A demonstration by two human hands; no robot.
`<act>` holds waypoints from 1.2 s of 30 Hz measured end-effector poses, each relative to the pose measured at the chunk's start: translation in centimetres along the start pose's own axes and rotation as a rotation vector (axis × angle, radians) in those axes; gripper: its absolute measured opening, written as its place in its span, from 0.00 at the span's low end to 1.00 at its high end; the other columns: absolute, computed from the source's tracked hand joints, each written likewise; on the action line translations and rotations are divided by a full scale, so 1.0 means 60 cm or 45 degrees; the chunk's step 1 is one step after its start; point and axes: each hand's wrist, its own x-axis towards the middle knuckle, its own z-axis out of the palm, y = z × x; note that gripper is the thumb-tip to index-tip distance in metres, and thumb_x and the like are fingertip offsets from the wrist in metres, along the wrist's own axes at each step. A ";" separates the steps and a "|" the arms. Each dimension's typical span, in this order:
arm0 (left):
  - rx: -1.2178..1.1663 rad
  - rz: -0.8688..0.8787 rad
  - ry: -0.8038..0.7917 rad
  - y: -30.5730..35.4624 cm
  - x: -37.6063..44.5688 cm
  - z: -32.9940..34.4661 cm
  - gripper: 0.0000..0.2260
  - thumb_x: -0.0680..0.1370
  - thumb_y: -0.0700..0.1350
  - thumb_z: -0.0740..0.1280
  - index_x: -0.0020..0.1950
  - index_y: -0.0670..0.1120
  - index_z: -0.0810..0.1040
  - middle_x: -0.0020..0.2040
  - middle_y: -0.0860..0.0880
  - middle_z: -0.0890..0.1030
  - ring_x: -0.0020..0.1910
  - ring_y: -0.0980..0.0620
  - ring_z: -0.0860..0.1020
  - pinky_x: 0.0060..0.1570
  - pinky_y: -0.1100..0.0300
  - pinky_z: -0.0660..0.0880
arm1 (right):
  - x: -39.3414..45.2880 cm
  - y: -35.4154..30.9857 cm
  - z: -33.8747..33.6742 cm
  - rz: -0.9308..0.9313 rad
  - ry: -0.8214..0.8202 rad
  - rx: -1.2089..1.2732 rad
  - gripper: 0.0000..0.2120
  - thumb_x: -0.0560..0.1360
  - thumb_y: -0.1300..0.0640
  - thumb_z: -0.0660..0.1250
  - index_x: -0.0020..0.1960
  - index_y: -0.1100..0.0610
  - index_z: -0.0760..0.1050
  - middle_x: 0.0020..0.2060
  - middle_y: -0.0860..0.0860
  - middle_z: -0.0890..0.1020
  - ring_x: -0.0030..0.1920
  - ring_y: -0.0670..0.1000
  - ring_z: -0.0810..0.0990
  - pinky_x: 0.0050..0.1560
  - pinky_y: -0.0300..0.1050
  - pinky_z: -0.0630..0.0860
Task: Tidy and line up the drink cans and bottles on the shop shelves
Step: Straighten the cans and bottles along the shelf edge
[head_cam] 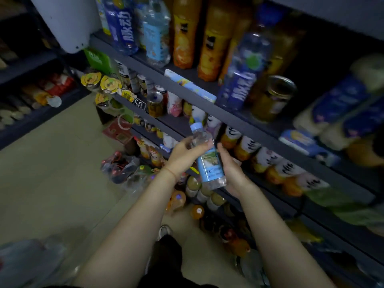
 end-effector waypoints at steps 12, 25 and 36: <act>0.081 0.256 -0.243 0.053 -0.380 0.508 0.11 0.83 0.53 0.60 0.48 0.53 0.81 0.46 0.58 0.82 0.44 0.66 0.79 0.49 0.71 0.74 | -0.519 0.083 -0.388 -0.573 0.124 0.267 0.22 0.74 0.44 0.67 0.60 0.60 0.77 0.45 0.56 0.83 0.40 0.53 0.82 0.39 0.46 0.79; -0.291 0.627 -0.666 0.105 -0.558 0.966 0.13 0.80 0.41 0.66 0.64 0.39 0.77 0.53 0.47 0.83 0.49 0.57 0.82 0.49 0.62 0.78 | -0.826 0.034 -0.738 -1.067 0.625 0.084 0.15 0.78 0.45 0.65 0.62 0.50 0.78 0.56 0.53 0.84 0.56 0.54 0.83 0.56 0.51 0.80; -0.478 0.778 -0.854 0.154 -0.674 1.288 0.18 0.76 0.43 0.69 0.66 0.47 0.76 0.57 0.47 0.83 0.57 0.47 0.82 0.51 0.57 0.79 | -1.030 -0.008 -1.032 -1.229 0.738 -0.245 0.15 0.79 0.56 0.68 0.65 0.53 0.76 0.57 0.50 0.84 0.57 0.50 0.83 0.56 0.48 0.81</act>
